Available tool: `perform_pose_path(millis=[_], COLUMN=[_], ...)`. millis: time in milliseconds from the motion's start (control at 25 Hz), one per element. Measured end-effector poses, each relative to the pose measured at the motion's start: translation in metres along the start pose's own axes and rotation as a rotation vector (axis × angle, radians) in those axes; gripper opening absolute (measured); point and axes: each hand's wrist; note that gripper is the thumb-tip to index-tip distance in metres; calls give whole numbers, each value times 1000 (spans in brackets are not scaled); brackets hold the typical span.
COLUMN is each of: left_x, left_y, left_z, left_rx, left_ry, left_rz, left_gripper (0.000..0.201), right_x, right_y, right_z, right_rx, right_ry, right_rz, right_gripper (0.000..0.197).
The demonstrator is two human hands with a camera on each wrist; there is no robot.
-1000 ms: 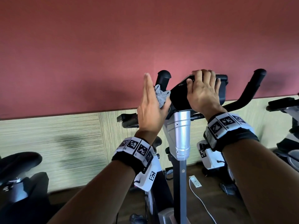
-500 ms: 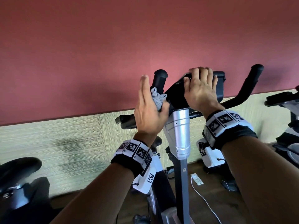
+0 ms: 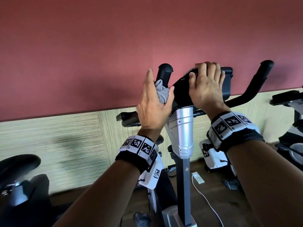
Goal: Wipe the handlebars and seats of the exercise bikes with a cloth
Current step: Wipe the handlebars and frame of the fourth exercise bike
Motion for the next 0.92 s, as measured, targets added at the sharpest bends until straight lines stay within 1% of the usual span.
perform_pose_path(millis=[120, 200, 320, 440, 480, 560, 680, 760, 840, 920], left_x=[-20, -20, -5, 2, -1, -9, -14, -12, -12, -11], left_y=[-9, -12, -6, -2, -1, -4, -7, -9, -9, -8], left_z=[22, 24, 9, 9, 18, 36, 57, 68, 77, 80], left_rx=[-12, -14, 34, -21, -51, -103, -129, -144, -187, -216], left_ry=[-24, -19, 9, 93, 114, 126, 150, 204, 235, 229], left_rz=[74, 107, 53, -36, -32, 24, 64, 83, 117, 125], left_gripper=[77, 76, 76, 71, 71, 69, 55, 42, 33, 30], right_x=[-2, -1, -1, -2, -2, -3, -6, -20, -46, -74], right_y=[-3, -6, -4, 0, 2, 2, 7, 9, 18, 34], right_z=[-2, -3, -1, -5, -6, -8, -5, 0, -1, 0], right_rx=[12, 9, 2, 7, 14, 32, 71, 76, 38, -20], right_ry=[-8, -8, -3, -17, -23, -29, -18, -55, -74, -94], right_rz=[18, 30, 36, 2, -21, -47, -73, -156, -284, -343], right_gripper=[43, 43, 45, 45, 45, 46, 50, 59, 65, 57])
Point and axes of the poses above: each hand's wrist, its own x-axis towards the middle knuckle, its own y-axis out of the palm, z = x × y, and after that the axes turned 1 degree about z, right-handed
